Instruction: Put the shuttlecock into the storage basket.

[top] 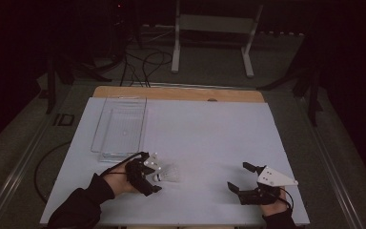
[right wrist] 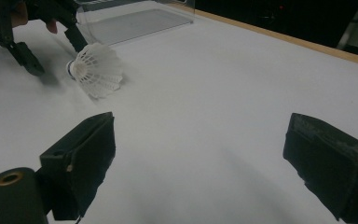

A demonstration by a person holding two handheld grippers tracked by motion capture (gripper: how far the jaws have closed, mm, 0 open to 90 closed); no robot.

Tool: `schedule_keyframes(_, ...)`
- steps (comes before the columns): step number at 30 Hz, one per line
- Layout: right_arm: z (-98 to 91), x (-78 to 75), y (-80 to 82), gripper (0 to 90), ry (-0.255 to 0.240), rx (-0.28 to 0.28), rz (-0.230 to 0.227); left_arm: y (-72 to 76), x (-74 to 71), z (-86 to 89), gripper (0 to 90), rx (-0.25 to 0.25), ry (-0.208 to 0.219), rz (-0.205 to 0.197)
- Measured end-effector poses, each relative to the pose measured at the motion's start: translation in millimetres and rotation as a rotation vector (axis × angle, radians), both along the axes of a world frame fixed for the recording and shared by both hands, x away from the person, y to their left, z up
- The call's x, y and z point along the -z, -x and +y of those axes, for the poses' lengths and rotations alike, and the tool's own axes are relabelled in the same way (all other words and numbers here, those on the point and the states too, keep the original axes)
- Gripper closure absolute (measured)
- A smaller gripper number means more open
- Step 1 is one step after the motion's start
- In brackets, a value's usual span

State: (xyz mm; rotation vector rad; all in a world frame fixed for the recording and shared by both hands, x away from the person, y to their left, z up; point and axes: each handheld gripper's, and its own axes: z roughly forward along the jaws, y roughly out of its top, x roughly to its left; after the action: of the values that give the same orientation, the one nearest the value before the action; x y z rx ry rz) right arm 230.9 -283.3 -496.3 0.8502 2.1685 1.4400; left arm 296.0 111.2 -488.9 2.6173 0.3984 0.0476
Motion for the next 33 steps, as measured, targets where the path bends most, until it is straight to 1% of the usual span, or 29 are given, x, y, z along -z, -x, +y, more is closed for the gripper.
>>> schedule_keyframes(5,0.0,0.0,0.0,8.9,-0.001,-0.001,0.001,-3.3,0.7,-2.3,33.0,-0.009,-0.022,0.015)
schedule_keyframes(6,-0.1,-0.1,0.0,8.9,-0.001,-0.001,0.001,-3.9,1.2,-2.9,35.4,-0.011,-0.029,0.019)
schedule_keyframes(7,0.0,-0.1,0.1,8.9,0.000,0.000,0.000,-4.4,1.5,-3.5,35.7,-0.013,-0.033,0.015)
schedule_keyframes(8,-0.1,-0.2,0.1,8.9,0.000,0.000,0.000,-5.0,1.5,-4.0,37.0,-0.015,-0.037,0.022)
schedule_keyframes(11,-0.2,0.0,-0.1,8.9,0.000,-0.001,0.003,-5.7,1.1,-6.3,40.9,-0.013,-0.056,0.013)
schedule_keyframes(12,-0.1,0.2,-0.2,9.0,0.000,0.000,0.003,-5.7,0.8,-7.3,43.5,-0.017,-0.063,0.009)
schedule_keyframes(16,0.1,0.5,-0.4,9.0,0.002,-0.002,0.006,-6.7,1.4,-11.0,50.1,-0.020,-0.097,0.011)
schedule_keyframes(19,-0.1,0.4,-0.3,9.0,0.001,-0.002,0.005,-7.9,2.1,-12.7,53.6,-0.020,-0.113,0.013)
schedule_keyframes(20,-0.1,0.4,-0.3,9.0,0.002,-0.001,0.005,-8.4,2.2,-13.1,53.9,-0.024,-0.118,0.013)
schedule_keyframes(25,-0.5,0.7,-0.6,9.0,0.002,0.000,0.007,-10.0,2.9,-14.5,54.6,-0.010,-0.127,0.023)
schedule_keyframes(26,-0.4,0.6,-0.5,9.0,0.003,0.000,0.007,-10.0,3.4,-14.7,56.5,-0.008,-0.127,0.027)
schedule_keyframes(28,-0.5,0.5,-0.4,9.0,0.002,0.000,0.006,-10.1,3.8,-15.3,56.8,-0.004,-0.129,0.029)
schedule_keyframes(29,-0.5,0.5,-0.4,9.0,0.002,0.000,0.006,-9.7,4.0,-15.8,58.3,0.000,-0.135,0.024)
schedule_keyframes(32,-0.4,0.7,-0.6,9.0,0.003,0.000,0.007,-9.8,4.0,-16.6,58.5,0.002,-0.140,0.018)
schedule_keyframes(33,-0.3,0.6,-0.5,9.0,0.003,0.000,0.008,-10.1,4.1,-16.7,59.9,-0.002,-0.140,0.022)
